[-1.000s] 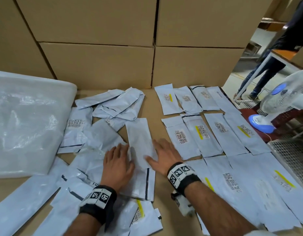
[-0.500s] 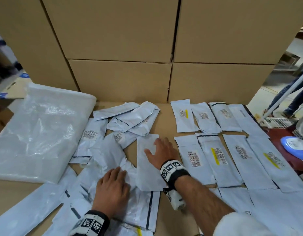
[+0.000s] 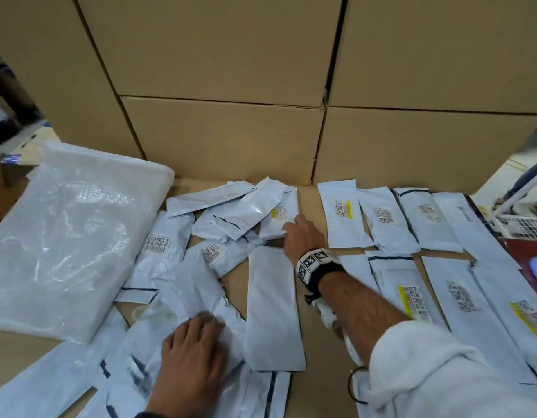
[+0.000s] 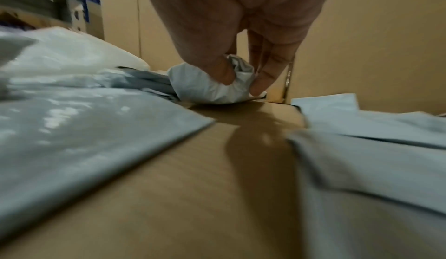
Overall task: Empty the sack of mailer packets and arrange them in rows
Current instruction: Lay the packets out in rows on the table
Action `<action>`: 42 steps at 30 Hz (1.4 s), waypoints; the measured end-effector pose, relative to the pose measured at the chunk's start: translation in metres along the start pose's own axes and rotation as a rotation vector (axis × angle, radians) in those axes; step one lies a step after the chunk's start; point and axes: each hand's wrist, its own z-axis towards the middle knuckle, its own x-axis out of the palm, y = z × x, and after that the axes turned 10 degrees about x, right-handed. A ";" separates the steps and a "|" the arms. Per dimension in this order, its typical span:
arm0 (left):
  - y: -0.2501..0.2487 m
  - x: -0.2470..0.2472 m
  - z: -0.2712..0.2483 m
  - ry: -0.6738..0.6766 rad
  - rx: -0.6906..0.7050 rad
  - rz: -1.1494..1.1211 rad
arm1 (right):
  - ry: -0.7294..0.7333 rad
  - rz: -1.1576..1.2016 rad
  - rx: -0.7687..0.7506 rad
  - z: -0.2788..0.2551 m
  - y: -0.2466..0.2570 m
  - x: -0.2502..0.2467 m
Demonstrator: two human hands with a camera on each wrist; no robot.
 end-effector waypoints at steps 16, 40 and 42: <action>0.005 0.006 0.006 0.054 -0.047 -0.021 | 0.153 0.024 0.278 0.038 -0.029 0.003; 0.002 0.002 0.029 -0.286 -0.100 -0.161 | 0.298 0.317 0.289 0.059 0.113 0.022; 0.008 0.001 0.035 -0.319 -0.125 -0.196 | 0.281 0.334 0.282 0.061 0.120 0.023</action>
